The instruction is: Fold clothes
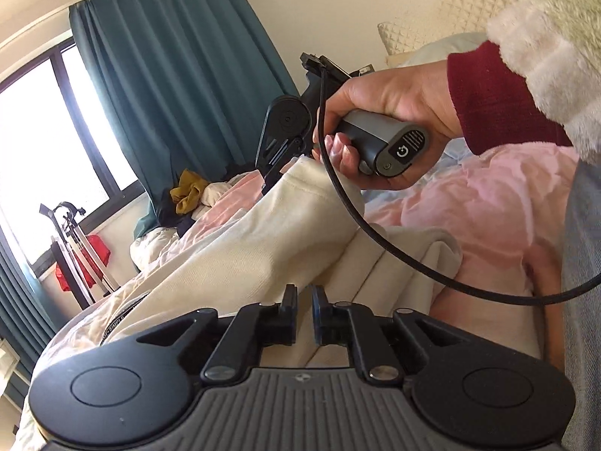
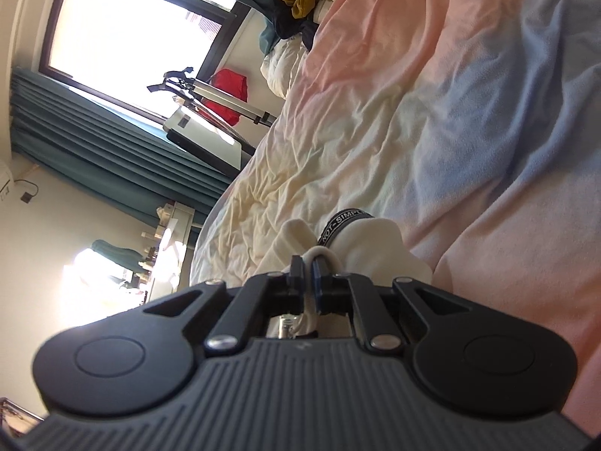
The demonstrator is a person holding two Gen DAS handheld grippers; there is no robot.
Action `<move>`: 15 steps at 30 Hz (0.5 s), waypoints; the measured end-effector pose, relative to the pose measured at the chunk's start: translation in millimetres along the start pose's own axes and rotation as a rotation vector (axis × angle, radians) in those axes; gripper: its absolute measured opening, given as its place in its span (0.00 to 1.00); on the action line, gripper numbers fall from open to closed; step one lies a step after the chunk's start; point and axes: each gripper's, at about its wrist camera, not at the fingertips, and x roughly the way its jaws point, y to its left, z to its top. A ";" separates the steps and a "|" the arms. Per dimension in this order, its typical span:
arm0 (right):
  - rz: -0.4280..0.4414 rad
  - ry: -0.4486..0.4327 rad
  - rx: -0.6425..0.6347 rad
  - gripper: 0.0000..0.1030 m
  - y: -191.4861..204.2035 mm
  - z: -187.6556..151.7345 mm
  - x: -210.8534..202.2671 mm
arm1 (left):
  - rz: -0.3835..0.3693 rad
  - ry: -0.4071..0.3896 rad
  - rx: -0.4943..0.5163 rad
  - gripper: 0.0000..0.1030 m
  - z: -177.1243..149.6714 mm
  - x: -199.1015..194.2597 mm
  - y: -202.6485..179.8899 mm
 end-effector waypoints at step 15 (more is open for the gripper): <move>0.054 -0.024 0.075 0.35 2.2 -47.0 -82.2 | 0.076 0.016 0.078 0.27 9.2 73.0 -23.1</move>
